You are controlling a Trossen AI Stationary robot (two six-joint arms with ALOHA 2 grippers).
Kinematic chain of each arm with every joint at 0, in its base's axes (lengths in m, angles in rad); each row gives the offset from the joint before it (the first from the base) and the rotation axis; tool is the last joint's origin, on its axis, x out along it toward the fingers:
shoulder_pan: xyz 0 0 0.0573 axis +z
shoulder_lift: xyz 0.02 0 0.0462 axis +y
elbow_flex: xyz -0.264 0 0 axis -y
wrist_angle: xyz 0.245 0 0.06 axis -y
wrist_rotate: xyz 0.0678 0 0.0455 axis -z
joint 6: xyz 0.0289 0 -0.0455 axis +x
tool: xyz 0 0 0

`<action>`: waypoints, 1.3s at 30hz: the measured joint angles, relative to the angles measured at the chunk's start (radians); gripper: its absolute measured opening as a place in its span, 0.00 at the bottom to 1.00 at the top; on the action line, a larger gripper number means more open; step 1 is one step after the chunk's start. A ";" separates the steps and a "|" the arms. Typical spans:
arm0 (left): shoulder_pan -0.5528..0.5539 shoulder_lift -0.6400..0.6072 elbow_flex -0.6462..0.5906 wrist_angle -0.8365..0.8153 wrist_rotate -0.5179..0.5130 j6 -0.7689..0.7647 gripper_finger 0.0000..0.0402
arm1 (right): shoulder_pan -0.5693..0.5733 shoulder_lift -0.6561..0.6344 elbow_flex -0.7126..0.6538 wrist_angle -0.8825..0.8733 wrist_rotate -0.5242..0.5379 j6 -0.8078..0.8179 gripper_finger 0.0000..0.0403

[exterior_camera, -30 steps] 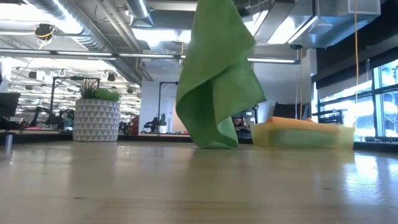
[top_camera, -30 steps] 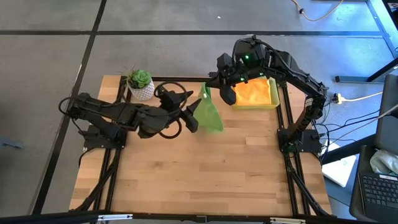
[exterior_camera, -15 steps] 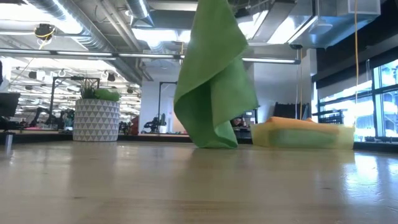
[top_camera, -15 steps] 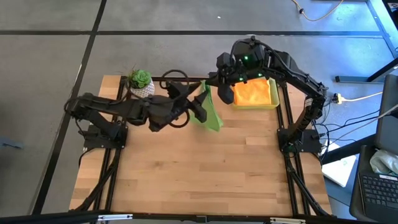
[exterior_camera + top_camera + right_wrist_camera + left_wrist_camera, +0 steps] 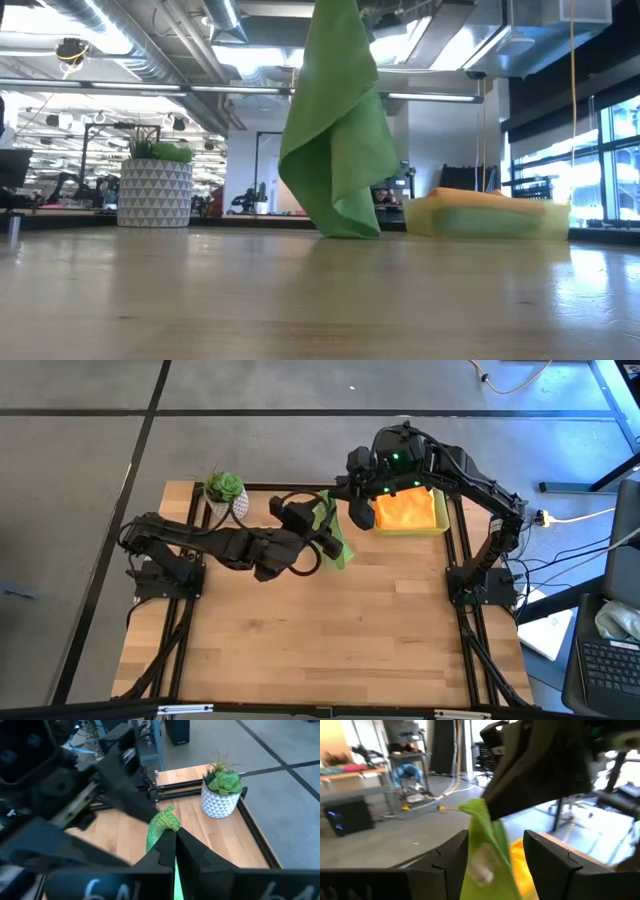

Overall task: Fold microfiber towels
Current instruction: Fold the green microfiber towel

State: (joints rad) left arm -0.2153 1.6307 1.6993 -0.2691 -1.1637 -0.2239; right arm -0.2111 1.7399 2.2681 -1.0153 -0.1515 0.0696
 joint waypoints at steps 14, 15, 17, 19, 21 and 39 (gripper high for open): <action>0.032 0.000 0.000 -0.048 -0.031 0.077 0.45 | 0.009 0.000 0.000 0.001 0.000 -0.003 0.01; 0.032 0.000 0.000 -0.063 -0.032 0.076 0.45 | 0.009 0.000 0.000 0.001 0.000 -0.003 0.01; 0.028 0.000 0.000 -0.089 -0.032 0.067 0.45 | 0.009 0.000 0.000 0.001 0.001 -0.003 0.01; 0.025 0.000 0.000 -0.107 -0.035 0.048 0.45 | 0.009 0.000 0.000 0.001 0.001 -0.004 0.01; 0.017 0.000 0.000 -0.120 -0.042 0.044 0.45 | 0.009 0.000 0.000 0.001 0.005 -0.012 0.01; 0.028 -0.001 0.000 -0.279 -0.044 -0.043 0.44 | 0.005 0.000 0.000 -0.013 0.020 -0.019 0.01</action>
State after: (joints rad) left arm -0.1873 1.6299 1.6993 -0.5484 -1.2074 -0.2665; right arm -0.2062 1.7401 2.2681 -1.0281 -0.1310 0.0502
